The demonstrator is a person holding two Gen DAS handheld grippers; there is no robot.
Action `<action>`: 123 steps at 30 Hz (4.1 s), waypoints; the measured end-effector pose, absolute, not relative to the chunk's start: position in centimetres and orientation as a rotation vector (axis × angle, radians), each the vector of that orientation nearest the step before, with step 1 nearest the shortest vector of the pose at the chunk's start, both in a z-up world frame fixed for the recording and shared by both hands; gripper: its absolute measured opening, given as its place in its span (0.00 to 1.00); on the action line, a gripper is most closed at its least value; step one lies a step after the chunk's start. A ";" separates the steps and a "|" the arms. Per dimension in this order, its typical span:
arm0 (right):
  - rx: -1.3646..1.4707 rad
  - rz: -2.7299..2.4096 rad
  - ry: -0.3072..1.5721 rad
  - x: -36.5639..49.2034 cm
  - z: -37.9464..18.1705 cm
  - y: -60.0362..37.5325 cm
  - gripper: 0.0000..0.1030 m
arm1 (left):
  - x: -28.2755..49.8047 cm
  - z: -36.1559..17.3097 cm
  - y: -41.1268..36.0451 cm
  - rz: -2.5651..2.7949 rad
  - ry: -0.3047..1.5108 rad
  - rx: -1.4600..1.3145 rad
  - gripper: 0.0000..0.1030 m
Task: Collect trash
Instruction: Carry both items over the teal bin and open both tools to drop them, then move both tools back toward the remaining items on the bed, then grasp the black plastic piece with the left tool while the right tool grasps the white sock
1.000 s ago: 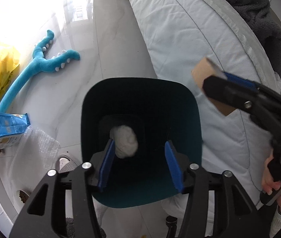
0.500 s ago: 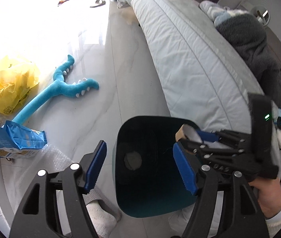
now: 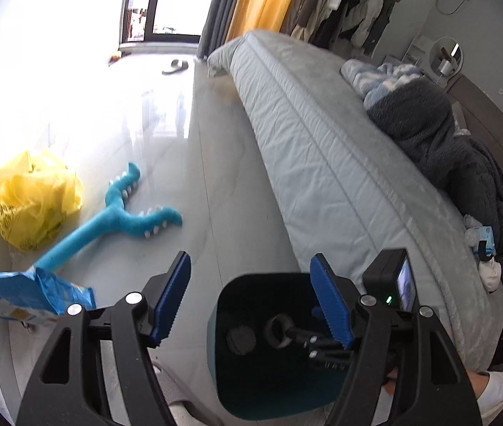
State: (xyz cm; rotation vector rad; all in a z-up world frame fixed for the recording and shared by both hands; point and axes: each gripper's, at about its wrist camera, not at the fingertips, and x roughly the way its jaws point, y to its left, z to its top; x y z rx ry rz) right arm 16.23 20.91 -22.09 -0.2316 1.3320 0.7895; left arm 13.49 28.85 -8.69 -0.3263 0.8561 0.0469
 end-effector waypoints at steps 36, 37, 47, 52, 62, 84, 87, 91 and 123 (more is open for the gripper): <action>-0.154 0.777 0.834 15.6 -6.0 6.6 0.80 | 16.3 -0.2 14.2 -0.127 0.538 -0.178 0.84; -0.153 0.772 0.830 15.6 -5.9 6.3 0.81 | 16.4 -0.2 13.8 -0.133 0.538 -0.176 0.84; -0.157 0.705 0.799 15.2 -5.2 1.4 0.81 | 17.5 -0.3 10.3 -0.189 0.554 -0.187 0.84; -0.179 0.673 0.775 14.8 -4.7 -1.1 0.81 | 18.4 -0.3 8.5 -0.216 0.564 -0.203 0.84; -0.200 0.617 0.741 14.0 -4.0 -6.4 0.84 | 20.1 -1.4 3.9 -0.319 0.606 -0.215 0.84; -0.252 0.501 0.797 14.2 -6.5 -12.4 0.86 | 23.5 -6.0 -2.5 -0.505 0.802 -0.416 0.79; -0.230 0.511 0.813 14.5 -7.0 -13.0 0.85 | 23.8 -6.9 -3.5 -0.533 0.843 -0.438 0.77; -0.222 0.529 0.833 14.6 -7.7 -13.1 0.79 | 24.0 -8.0 -5.1 -0.565 0.879 -0.426 0.74; -0.129 0.593 0.787 13.3 -6.7 -16.8 0.44 | 27.2 -12.1 -9.6 -0.632 0.982 -0.534 0.22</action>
